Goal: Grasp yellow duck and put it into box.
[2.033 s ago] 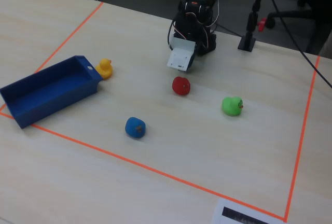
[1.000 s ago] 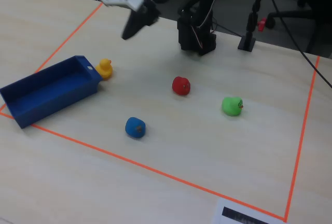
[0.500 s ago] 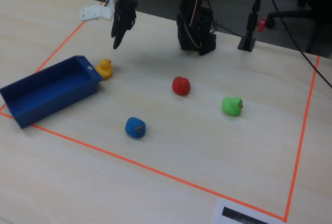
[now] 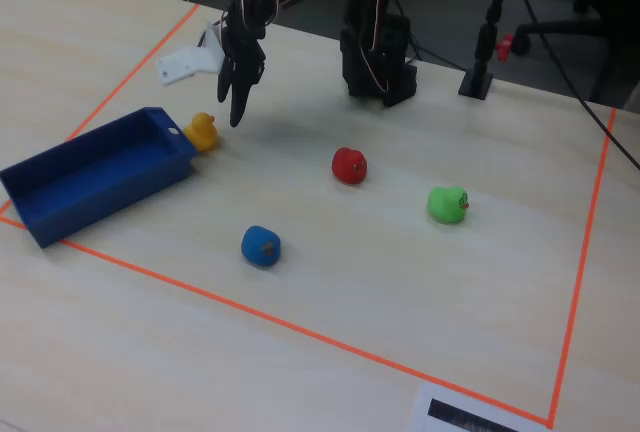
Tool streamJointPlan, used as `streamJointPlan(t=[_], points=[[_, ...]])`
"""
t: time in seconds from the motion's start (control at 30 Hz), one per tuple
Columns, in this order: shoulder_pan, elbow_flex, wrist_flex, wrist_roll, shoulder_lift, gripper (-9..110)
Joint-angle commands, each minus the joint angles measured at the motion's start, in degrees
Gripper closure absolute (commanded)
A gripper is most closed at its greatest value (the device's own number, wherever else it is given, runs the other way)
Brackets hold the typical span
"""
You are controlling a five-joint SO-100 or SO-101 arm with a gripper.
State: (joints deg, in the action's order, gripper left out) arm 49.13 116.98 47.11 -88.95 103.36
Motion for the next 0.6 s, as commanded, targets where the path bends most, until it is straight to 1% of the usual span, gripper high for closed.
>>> streamJointPlan(t=[0.0,0.23,0.57], points=[[0.79,-7.03,-1.93,-0.97,-3.16,69],[2.99,-13.62,-2.11,-1.93,-11.25,69],[3.52,-16.87,-2.99,-2.55,-19.69,68]])
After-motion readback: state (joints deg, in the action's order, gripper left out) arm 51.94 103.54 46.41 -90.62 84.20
